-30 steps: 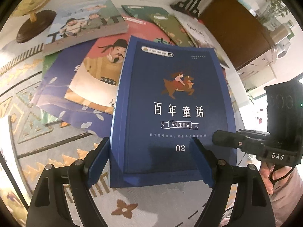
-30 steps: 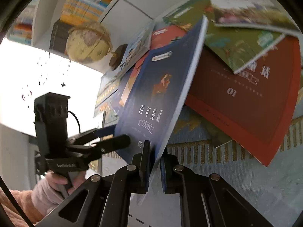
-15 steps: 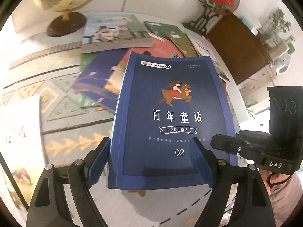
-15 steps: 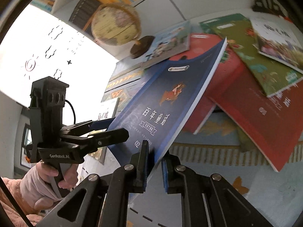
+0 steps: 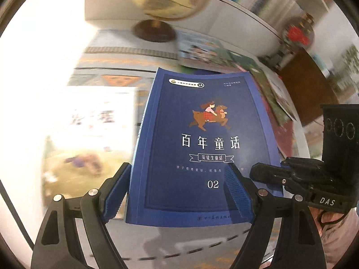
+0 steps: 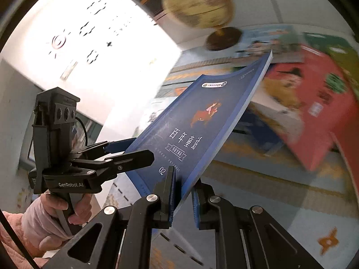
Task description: Organize books
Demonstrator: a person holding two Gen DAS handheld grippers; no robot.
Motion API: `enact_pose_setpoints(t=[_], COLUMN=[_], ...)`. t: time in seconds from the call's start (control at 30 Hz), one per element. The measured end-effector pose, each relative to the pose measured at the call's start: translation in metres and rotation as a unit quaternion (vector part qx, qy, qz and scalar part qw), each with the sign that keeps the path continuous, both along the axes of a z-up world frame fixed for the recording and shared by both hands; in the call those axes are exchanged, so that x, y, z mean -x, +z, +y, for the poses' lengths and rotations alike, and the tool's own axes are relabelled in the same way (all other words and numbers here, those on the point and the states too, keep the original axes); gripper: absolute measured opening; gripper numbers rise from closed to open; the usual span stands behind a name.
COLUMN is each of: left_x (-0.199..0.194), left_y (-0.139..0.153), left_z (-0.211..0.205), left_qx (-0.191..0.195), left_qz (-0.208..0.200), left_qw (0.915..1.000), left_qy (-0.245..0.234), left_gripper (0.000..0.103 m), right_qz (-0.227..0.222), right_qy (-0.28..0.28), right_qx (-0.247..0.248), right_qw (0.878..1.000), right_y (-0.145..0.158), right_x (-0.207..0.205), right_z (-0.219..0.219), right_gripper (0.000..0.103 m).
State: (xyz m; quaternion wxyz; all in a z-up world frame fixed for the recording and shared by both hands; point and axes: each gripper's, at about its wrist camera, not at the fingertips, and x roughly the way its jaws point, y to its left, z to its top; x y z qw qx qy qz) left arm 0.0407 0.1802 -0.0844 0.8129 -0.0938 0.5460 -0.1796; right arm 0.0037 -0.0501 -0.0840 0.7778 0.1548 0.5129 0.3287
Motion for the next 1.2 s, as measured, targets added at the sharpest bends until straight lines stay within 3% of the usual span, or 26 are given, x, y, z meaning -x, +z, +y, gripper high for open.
enact_pose_setpoints(t=[0.33, 0.5, 0.77, 0.9, 1.2], left_x=[-0.001, -0.007, -0.003, -0.005, -0.019], left_y=[-0.017, -0.039, -0.075, -0.077, -0.066], left_z=[0.085, 0.12, 0.13, 0.122, 0.118], left_qx=[-0.025, -0.018, -0.018, -0.05, -0.05], left_qz=[0.009, 0.027, 0.069, 0.067, 0.058], left_qw=[0.996, 0.9925, 0.988, 0.9869, 0.9886], left_qy=[0.086, 0.118, 0.137, 0.138, 0.13], left_gripper=[0.081, 0.081, 0.081, 0.081, 0.081], right_qz=[0.011, 0.042, 0.109, 0.115, 0.125], right_qy=[0.07, 0.076, 0.043, 0.039, 0.032], right_qx=[-0.001, 0.002, 0.015, 0.022, 0.025], right_qw=[0.997, 0.996, 0.993, 0.992, 0.991], right_y=[-0.02, -0.044, -0.086, -0.092, -0.096], right_x=[-0.03, -0.042, -0.046, -0.053, -0.048], right_z=[0.101, 0.135, 0.151, 0.16, 0.167], right_gripper=[0.013, 0.013, 0.013, 0.013, 0.015])
